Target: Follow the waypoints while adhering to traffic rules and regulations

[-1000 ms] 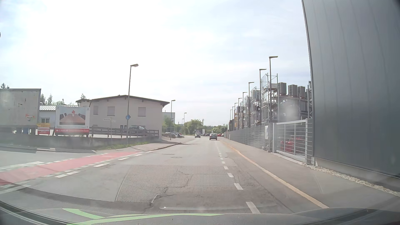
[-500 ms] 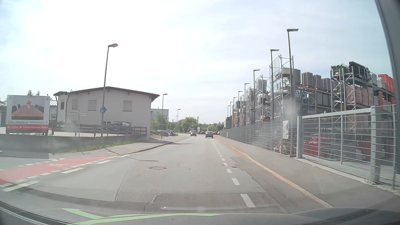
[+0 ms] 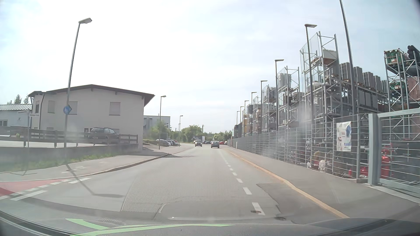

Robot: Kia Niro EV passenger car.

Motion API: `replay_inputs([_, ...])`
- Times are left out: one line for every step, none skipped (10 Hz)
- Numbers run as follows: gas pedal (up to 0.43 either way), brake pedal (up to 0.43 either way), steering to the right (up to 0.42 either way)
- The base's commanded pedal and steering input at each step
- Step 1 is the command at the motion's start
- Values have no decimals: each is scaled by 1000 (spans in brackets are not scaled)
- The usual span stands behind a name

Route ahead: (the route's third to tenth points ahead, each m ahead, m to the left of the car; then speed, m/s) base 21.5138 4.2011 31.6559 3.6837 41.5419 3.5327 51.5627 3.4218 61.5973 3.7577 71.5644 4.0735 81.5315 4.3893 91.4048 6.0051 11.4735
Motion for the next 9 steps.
replay_inputs([59,0,11])
replay_inputs([59,0,10])
replay_inputs([59,0,10])
replay_inputs([59,0,9])
replay_inputs([59,0,9])
replay_inputs([59,0,9])
replay_inputs([67,0,9])
replay_inputs([67,0,9])
replay_inputs([67,0,8])
